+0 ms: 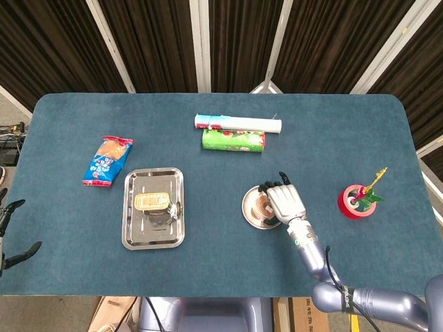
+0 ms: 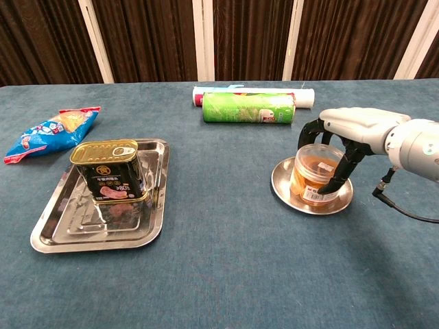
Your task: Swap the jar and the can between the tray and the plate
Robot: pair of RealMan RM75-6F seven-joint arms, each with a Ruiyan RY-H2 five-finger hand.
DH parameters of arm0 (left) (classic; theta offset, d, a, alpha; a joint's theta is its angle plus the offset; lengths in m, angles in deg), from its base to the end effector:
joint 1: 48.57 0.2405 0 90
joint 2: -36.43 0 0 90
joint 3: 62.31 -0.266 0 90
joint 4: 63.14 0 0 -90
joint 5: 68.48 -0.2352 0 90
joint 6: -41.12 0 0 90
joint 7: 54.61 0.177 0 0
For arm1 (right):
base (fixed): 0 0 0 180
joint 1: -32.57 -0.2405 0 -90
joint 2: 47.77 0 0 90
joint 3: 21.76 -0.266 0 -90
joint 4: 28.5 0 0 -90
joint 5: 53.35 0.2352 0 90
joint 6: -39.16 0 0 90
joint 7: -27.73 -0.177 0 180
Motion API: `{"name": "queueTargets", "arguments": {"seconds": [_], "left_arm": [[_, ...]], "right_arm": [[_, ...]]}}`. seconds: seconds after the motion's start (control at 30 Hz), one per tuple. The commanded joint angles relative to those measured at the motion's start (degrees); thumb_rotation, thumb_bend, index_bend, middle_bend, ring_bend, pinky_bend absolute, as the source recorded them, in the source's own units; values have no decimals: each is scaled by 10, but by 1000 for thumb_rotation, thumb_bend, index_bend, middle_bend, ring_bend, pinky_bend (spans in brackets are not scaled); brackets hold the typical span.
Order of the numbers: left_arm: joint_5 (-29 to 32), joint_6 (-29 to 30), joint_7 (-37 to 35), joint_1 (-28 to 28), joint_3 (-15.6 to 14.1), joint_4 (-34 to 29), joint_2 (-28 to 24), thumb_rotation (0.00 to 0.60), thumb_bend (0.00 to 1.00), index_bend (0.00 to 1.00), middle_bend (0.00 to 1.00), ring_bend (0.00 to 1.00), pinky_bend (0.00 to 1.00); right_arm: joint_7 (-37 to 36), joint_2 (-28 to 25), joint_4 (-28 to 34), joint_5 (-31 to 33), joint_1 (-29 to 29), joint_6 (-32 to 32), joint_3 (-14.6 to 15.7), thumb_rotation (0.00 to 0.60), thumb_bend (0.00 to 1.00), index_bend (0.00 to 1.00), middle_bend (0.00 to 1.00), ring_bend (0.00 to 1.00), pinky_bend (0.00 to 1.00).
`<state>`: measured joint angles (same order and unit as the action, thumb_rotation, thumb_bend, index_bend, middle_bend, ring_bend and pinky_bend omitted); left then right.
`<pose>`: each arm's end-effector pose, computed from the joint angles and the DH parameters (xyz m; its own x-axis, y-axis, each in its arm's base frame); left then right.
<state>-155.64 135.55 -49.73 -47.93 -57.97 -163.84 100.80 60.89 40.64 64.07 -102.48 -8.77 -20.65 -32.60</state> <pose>-0.3014 0.1890 0.1564 0.3397 -0.1438 0.9295 0.9405 0.0586 -0.3347 -0.1542 -0.3693 -0.0504 0.4449 -0.3106 0.8400 -0.8925 -0.2315 0.3872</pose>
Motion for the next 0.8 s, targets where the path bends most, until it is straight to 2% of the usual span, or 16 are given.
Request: {"name": "queueTargets", "arguments": {"seconds": [0.03,0.2,0.4,0.6,0.8], "left_arm": [[0,0,-1,0,0,-1,0,600,136,212,0,0,47],[0,-1,-3,0,0,-1,-1,600,136,217,0,0,47],[8,-6,-5,-1,2,-1,-2,600,136,217,0,0,47],[14,-4,-8,-2,8,5,-3,600,136,218,0,0,47],[23,-2,-7,-1,13,9,-4,600,137,218,0,0,47]], "right_arm": [[-11,8,-10,-11,0,-7,-1,600,0,409,371,388,82],[-20,13,-16,-33,0,-20,-4,600,0,428,397,422,92],[-6,3,16,-34,-16,-23,-24,600,0,429,396,422,93],[34,14,29,9,-58,-13,-60,600,0,429,396,422,93],[60,56,-1,44,-103,-15,-85,600,0,429,396,422,93]]}}
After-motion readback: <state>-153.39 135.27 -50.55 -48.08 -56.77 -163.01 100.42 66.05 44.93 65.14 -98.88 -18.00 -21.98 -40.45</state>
